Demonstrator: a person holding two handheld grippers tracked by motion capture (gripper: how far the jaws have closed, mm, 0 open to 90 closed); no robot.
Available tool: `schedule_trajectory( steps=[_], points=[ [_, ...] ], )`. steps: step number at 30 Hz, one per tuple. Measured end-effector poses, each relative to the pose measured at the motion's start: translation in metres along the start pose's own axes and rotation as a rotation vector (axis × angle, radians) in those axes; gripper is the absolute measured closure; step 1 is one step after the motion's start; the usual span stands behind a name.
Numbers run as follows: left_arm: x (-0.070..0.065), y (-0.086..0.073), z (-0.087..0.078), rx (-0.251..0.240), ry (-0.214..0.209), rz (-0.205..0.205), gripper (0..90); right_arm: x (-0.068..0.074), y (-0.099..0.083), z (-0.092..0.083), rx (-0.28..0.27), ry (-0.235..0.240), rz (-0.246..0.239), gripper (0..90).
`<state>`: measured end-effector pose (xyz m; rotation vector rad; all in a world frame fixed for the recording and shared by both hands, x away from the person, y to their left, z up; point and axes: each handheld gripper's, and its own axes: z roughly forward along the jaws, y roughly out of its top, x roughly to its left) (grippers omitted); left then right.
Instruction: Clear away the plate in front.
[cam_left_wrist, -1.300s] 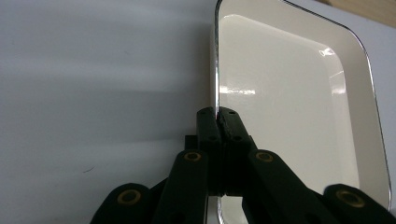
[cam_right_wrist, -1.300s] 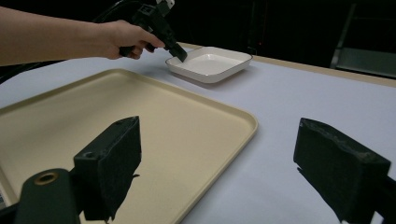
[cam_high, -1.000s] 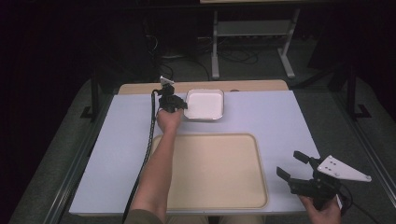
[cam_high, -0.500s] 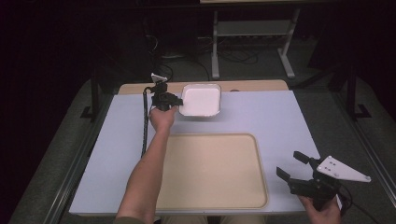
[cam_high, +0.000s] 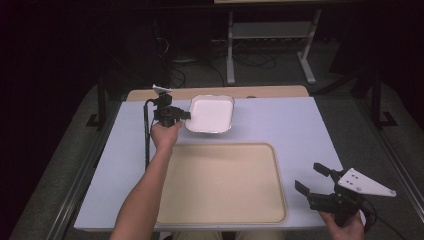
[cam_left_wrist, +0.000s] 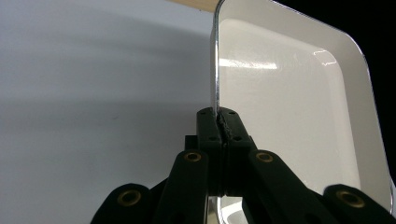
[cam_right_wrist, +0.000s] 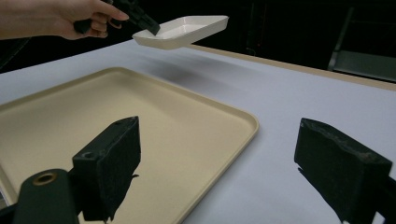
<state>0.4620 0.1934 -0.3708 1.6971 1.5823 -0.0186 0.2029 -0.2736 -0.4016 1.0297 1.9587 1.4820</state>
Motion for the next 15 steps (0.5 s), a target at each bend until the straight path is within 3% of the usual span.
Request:
schedule_trajectory(
  steps=[4, 15],
  points=[
    [0.0, -0.004, -0.006, 0.002, -0.03, 0.006, 88.4, 0.0, 0.0, -0.001, -0.006, -0.006, 0.001, 13.5],
    [0.008, -0.019, -0.017, -0.006, -0.04, 0.006, 88.3, -0.004, -0.001, 0.0, 0.004, -0.009, 0.009, 13.3]
  ],
)
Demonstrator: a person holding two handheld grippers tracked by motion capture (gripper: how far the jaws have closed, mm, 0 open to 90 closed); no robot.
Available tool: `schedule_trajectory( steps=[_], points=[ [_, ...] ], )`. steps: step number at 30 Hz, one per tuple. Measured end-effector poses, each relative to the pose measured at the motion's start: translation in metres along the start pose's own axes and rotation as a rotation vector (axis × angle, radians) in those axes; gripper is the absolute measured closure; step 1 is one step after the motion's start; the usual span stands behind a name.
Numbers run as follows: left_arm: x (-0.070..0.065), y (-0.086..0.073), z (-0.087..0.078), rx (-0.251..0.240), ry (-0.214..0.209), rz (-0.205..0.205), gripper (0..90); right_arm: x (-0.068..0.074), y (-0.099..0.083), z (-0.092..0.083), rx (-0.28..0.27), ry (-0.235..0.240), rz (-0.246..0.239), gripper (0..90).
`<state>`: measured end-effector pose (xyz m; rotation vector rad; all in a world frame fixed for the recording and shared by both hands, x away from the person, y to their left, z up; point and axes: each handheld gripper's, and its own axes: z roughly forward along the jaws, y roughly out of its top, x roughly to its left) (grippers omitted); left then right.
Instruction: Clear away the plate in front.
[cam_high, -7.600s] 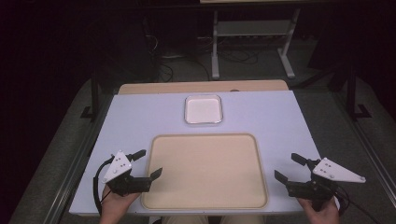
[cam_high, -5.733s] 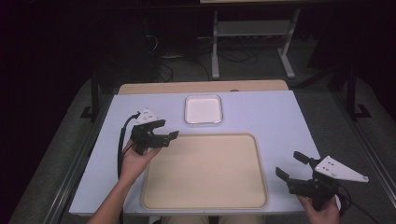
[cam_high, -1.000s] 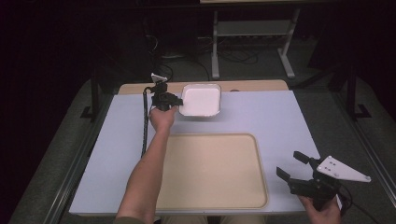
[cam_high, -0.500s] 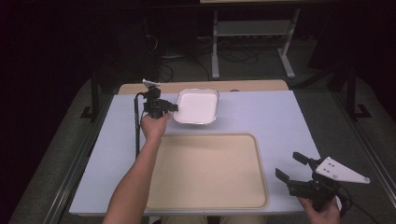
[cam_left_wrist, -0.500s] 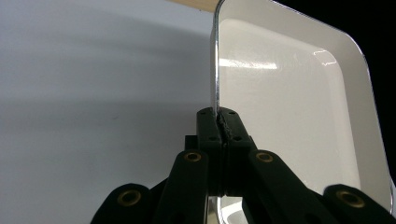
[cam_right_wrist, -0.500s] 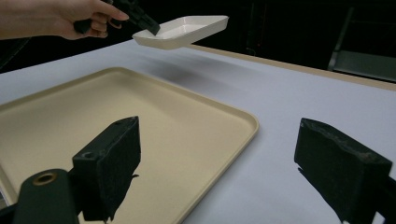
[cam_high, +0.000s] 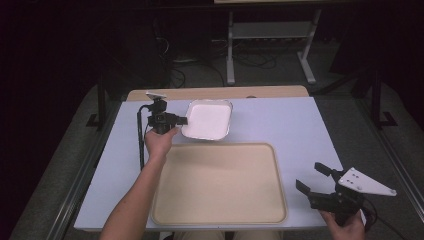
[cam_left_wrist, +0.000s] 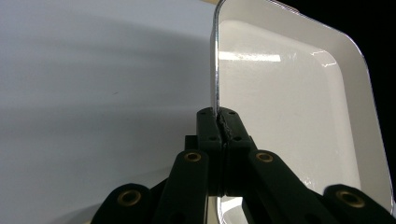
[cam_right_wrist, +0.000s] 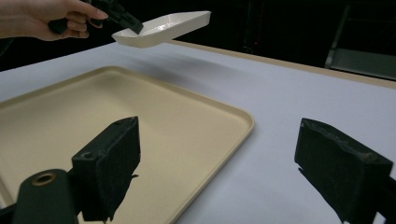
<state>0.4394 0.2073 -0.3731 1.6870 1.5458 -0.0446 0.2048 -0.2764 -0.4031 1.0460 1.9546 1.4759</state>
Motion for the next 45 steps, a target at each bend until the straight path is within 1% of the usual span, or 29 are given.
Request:
schedule_trajectory(
  steps=[3, 5, 7, 8, 10, 12, 13, 14, 15, 17, 18, 19, 20, 21, 23, 25, 26, 28, 30, 32, 33, 34, 36, 37, 41, 42, 44, 45],
  points=[
    [0.004, -0.006, -0.005, -0.021, -0.003, -0.016, 88.3, 0.001, 0.0, -0.001, -0.003, -0.002, -0.008, 13.3],
    [0.004, -0.008, -0.007, -0.026, -0.002, -0.017, 88.3, 0.001, 0.0, -0.001, -0.004, -0.002, -0.008, 13.3],
    [0.006, -0.013, -0.01, -0.032, 0.012, -0.008, 88.3, 0.001, 0.0, 0.001, 0.003, 0.001, -0.004, 13.3],
    [0.006, -0.013, -0.01, -0.032, 0.012, -0.008, 88.3, 0.001, 0.0, 0.001, 0.003, 0.001, -0.004, 13.3],
    [0.008, -0.018, -0.015, -0.047, 0.011, -0.023, 88.3, 0.001, 0.0, 0.001, 0.007, 0.0, -0.009, 13.3],
    [0.009, -0.019, -0.016, -0.047, 0.004, -0.029, 88.3, 0.002, 0.0, 0.001, 0.006, 0.001, -0.008, 13.3],
    [0.011, -0.022, -0.018, -0.037, -0.014, -0.028, 88.3, 0.002, 0.0, 0.0, 0.003, 0.0, -0.008, 13.3],
    [0.011, -0.022, -0.018, -0.037, -0.014, -0.028, 88.3, 0.002, 0.0, 0.0, 0.003, 0.0, -0.008, 13.3],
    [0.01, -0.024, -0.02, -0.035, -0.01, -0.017, 88.3, 0.002, 0.0, 0.001, 0.005, 0.0, -0.009, 13.3],
    [0.01, -0.026, -0.022, -0.034, -0.01, -0.011, 88.3, 0.002, 0.0, 0.001, 0.008, -0.001, -0.01, 13.2],
    [0.01, -0.028, -0.023, -0.036, -0.014, -0.014, 88.3, 0.002, 0.0, 0.001, 0.01, -0.001, -0.012, 13.2],
    [0.01, -0.031, -0.025, -0.035, -0.018, -0.006, 88.3, 0.003, 0.0, 0.001, 0.008, -0.004, -0.015, 13.2],
    [0.01, -0.031, -0.025, -0.035, -0.018, -0.006, 88.3, 0.003, 0.0, 0.001, 0.008, -0.004, -0.015, 13.2],
    [0.01, -0.035, -0.027, -0.04, -0.026, -0.011, 88.3, 0.004, 0.0, 0.001, 0.009, -0.008, -0.017, 13.2],
    [0.01, -0.038, -0.028, -0.042, -0.032, -0.013, 88.3, 0.004, -0.001, 0.001, 0.013, -0.012, -0.016, 13.2],
    [0.011, -0.046, -0.03, -0.044, -0.021, -0.008, 88.3, 0.004, -0.001, 0.002, 0.021, -0.012, -0.017, 13.3],
    [0.011, -0.046, -0.03, -0.044, -0.021, -0.008, 88.3, 0.004, -0.001, 0.002, 0.021, -0.012, -0.017, 13.3],
    [0.014, -0.054, -0.03, -0.043, -0.021, -0.021, 88.3, 0.004, -0.001, 0.002, 0.026, -0.018, -0.023, 13.3],
    [0.014, -0.058, -0.031, -0.04, -0.022, -0.024, 88.3, 0.004, -0.001, 0.002, 0.022, -0.02, -0.02, 13.3],
    [0.013, -0.062, -0.03, -0.034, -0.012, -0.013, 88.3, 0.003, -0.001, 0.002, 0.023, -0.019, -0.019, 13.3],
    [0.013, -0.062, -0.03, -0.034, -0.012, -0.013, 88.3, 0.003, -0.001, 0.002, 0.025, -0.019, -0.02, 13.3],
    [0.013, -0.064, -0.03, -0.023, -0.007, -0.007, 88.3, 0.003, -0.001, 0.002, 0.025, -0.019, -0.02, 13.3],
    [0.011, -0.069, -0.029, -0.019, -0.006, -0.005, 88.3, 0.004, -0.001, 0.002, 0.025, -0.018, -0.019, 13.3],
    [0.009, -0.075, -0.029, -0.012, -0.009, -0.01, 88.3, 0.004, -0.001, 0.002, 0.022, -0.02, -0.021, 13.3],
    [0.004, -0.087, -0.03, 0.0, 0.001, 0.003, 88.4, 0.005, -0.001, 0.002, 0.02, -0.019, -0.021, 13.3],
    [0.003, -0.09, -0.03, -0.001, 0.006, 0.008, 88.3, 0.005, 0.0, 0.002, 0.021, -0.017, -0.022, 13.3],
    [0.0, -0.097, -0.032, -0.018, 0.013, 0.035, 88.4, 0.005, 0.0, 0.002, 0.022, -0.014, -0.023, 13.3],
    [0.0, -0.097, -0.032, -0.018, 0.013, 0.035, 88.4, 0.006, 0.0, 0.002, 0.021, -0.014, -0.025, 13.3]
  ],
)
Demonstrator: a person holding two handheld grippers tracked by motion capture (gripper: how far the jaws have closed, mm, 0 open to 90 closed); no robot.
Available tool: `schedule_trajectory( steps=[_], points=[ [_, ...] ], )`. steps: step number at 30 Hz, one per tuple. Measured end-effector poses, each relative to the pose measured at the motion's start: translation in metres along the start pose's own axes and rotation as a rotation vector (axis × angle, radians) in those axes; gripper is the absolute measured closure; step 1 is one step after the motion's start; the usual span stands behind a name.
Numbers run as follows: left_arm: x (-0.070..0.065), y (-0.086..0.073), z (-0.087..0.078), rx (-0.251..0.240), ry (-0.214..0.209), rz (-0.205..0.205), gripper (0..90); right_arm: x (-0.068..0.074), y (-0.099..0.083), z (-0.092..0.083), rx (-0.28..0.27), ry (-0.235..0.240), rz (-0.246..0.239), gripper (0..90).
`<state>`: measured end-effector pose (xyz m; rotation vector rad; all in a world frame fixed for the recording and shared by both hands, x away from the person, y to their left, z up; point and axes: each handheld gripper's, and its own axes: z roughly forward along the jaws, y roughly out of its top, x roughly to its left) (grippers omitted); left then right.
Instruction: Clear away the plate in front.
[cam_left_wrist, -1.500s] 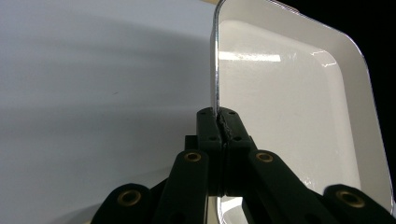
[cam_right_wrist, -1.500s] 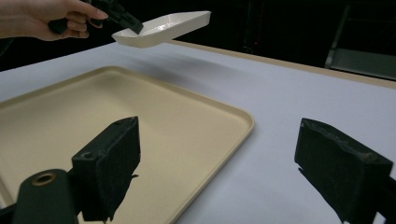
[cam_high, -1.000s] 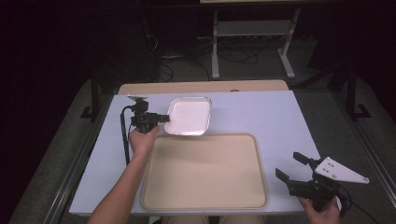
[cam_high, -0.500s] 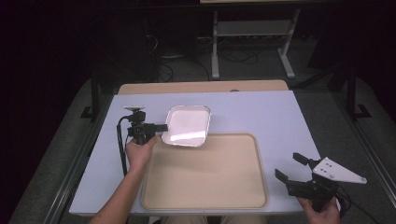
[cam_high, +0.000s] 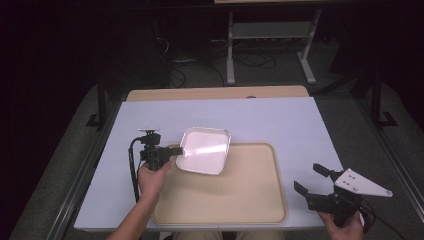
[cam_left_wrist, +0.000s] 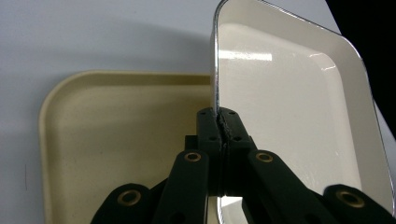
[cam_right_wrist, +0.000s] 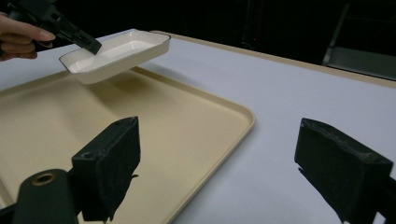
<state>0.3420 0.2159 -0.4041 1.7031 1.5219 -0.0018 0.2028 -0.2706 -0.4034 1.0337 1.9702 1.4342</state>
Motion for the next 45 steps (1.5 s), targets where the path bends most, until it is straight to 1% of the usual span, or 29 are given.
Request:
schedule_trajectory(
  steps=[3, 9, 10, 11, 12, 15, 16, 18, 20, 21, 22, 23, 24, 25, 26, 27, 28, 31, 32, 36, 38, 39, 40, 41, 43, 44, 45],
  points=[
    [-0.005, -0.011, 0.0, 0.012, 0.011, 0.019, 88.4, 0.001, 0.0, 0.0, -0.002, 0.0, -0.005, 13.3],
    [-0.009, -0.022, 0.002, 0.028, 0.0, 0.022, 88.3, 0.002, 0.0, 0.001, 0.005, 0.004, -0.006, 13.3],
    [-0.012, -0.027, 0.003, 0.033, 0.013, 0.053, 88.4, 0.002, 0.0, 0.001, 0.003, 0.002, -0.007, 13.3],
    [-0.012, -0.027, 0.003, 0.033, 0.013, 0.053, 88.3, 0.002, 0.0, 0.001, 0.003, 0.002, -0.007, 13.3],
    [-0.014, -0.032, 0.006, 0.056, 0.025, 0.067, 88.4, 0.002, 0.001, 0.001, 0.001, 0.002, -0.007, 13.3],
    [-0.014, -0.037, 0.008, 0.063, 0.03, 0.066, 88.4, 0.002, 0.001, 0.001, 0.003, 0.004, -0.008, 13.3],
    [-0.013, -0.04, 0.009, 0.073, 0.035, 0.068, 88.4, 0.002, 0.001, 0.001, 0.004, 0.004, -0.01, 13.3],
    [-0.013, -0.042, 0.009, 0.076, 0.041, 0.063, 88.4, 0.002, 0.001, 0.001, 0.003, 0.004, -0.011, 13.3],
    [-0.014, -0.044, 0.01, 0.092, 0.058, 0.062, 88.3, 0.003, 0.001, 0.001, 0.007, 0.005, -0.012, 13.3],
    [-0.015, -0.045, 0.01, 0.103, 0.08, 0.067, 88.3, 0.003, 0.001, 0.001, 0.007, 0.005, -0.012, 13.3],
    [-0.015, -0.048, 0.013, 0.119, 0.104, 0.064, 88.3, 0.003, 0.0, 0.001, 0.009, 0.005, -0.012, 13.3],
    [-0.015, -0.048, 0.013, 0.119, 0.104, 0.064, 88.3, 0.003, 0.0, 0.001, 0.009, 0.005, -0.012, 13.3],
    [-0.013, -0.051, 0.015, 0.123, 0.098, 0.024, 88.3, 0.003, 0.001, 0.001, 0.008, 0.005, -0.014, 13.3],
    [-0.013, -0.051, 0.015, 0.123, 0.098, 0.024, 88.2, 0.003, 0.001, 0.001, 0.008, 0.005, -0.014, 13.3],
    [-0.015, -0.052, 0.014, 0.115, 0.116, 0.02, 88.2, 0.003, 0.001, 0.001, 0.006, 0.004, -0.014, 13.3],
    [-0.015, -0.052, 0.014, 0.115, 0.116, 0.02, 87.9, 0.003, 0.001, 0.001, 0.006, 0.004, -0.014, 13.3],
    [-0.017, -0.054, 0.013, 0.108, 0.14, 0.012, 87.5, 0.003, 0.001, 0.001, 0.008, 0.005, -0.017, 13.3],
    [-0.018, -0.056, 0.012, 0.105, 0.148, 0.002, 87.2, 0.004, 0.001, 0.002, 0.007, 0.008, -0.019, 13.3],
    [-0.02, -0.058, 0.011, 0.099, 0.161, -0.002, 87.1, 0.005, 0.002, 0.002, 0.007, 0.009, -0.023, 13.3],
    [-0.021, -0.061, 0.01, 0.096, 0.173, -0.006, 86.7, 0.006, 0.002, 0.002, 0.009, 0.011, -0.032, 13.3],
    [-0.022, -0.063, 0.01, 0.09, 0.171, -0.022, 84.5, 0.007, 0.002, 0.003, 0.015, 0.01, -0.036, 13.4],
    [-0.023, -0.065, 0.01, 0.084, 0.172, -0.037, 83.7, 0.006, 0.002, 0.003, 0.014, 0.009, -0.037, 13.3],
    [-0.023, -0.065, 0.01, 0.084, 0.172, -0.037, 83.7, 0.006, 0.002, 0.003, 0.014, 0.008, -0.035, 13.3],
    [-0.023, -0.066, 0.009, 0.093, 0.163, -0.062, 84.0, 0.006, 0.001, 0.002, 0.013, 0.008, -0.034, 13.3],
    [-0.024, -0.067, 0.009, 0.089, 0.166, -0.061, 84.1, 0.005, 0.001, 0.002, 0.012, 0.007, -0.032, 13.4],
    [-0.025, -0.068, 0.009, 0.081, 0.163, -0.077, 84.2, 0.005, 0.001, 0.002, 0.01, 0.007, -0.032, 13.3],
    [-0.025, -0.069, 0.009, 0.079, 0.165, -0.084, 84.1, 0.005, 0.001, 0.002, 0.009, 0.007, -0.03, 13.3]
  ],
)
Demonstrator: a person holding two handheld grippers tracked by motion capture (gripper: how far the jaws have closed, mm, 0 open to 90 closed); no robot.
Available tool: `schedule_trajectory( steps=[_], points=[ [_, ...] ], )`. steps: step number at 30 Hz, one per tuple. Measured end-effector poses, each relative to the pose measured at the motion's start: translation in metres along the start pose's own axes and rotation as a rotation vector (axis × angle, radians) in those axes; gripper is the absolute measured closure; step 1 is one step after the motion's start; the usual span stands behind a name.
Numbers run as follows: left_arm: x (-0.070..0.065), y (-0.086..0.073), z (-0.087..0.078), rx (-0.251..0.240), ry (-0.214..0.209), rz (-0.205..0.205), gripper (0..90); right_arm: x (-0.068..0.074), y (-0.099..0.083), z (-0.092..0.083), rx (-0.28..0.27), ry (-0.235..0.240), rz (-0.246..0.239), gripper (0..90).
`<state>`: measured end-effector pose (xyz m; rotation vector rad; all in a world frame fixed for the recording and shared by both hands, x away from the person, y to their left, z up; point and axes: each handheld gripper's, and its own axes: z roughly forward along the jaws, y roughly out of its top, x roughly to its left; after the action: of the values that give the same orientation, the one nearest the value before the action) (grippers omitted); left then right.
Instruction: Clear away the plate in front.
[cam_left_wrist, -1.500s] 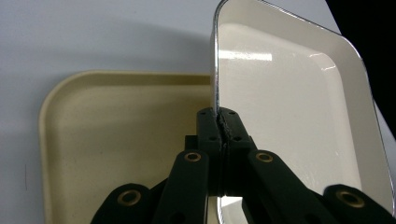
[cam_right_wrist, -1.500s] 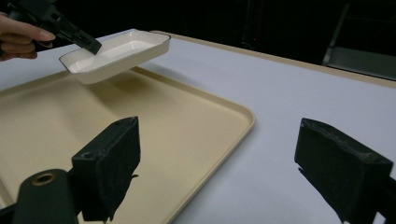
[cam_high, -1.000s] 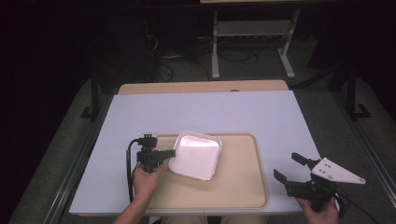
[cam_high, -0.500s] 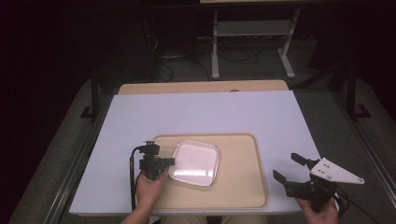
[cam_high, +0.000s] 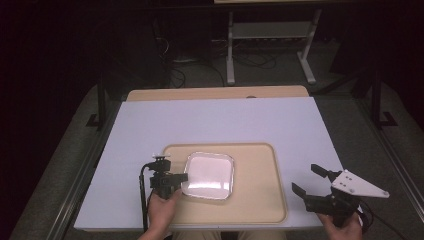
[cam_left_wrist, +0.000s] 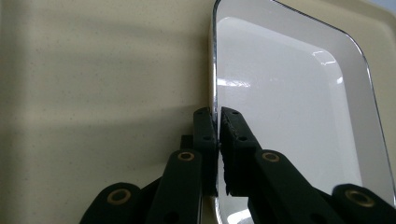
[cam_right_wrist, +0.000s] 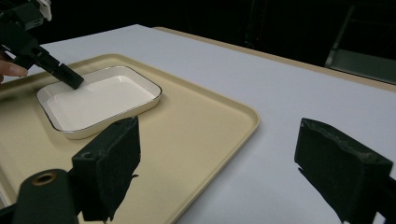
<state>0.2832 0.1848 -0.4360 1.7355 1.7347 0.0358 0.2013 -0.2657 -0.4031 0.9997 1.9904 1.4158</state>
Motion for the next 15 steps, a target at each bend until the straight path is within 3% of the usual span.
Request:
schedule_trajectory(
  steps=[5, 11, 15],
  points=[
    [-0.003, -0.002, 0.0, -0.003, 0.006, 0.004, 81.3, 0.0, 0.0, 0.001, 0.001, 0.006, -0.002, 13.3],
    [-0.006, -0.006, -0.002, 0.004, -0.014, -0.027, 76.9, 0.002, 0.001, 0.001, 0.004, 0.009, -0.014, 13.4],
    [-0.008, -0.011, -0.004, 0.005, -0.021, -0.016, 74.5, 0.002, 0.001, 0.0, 0.001, 0.004, -0.011, 13.4]
  ],
)
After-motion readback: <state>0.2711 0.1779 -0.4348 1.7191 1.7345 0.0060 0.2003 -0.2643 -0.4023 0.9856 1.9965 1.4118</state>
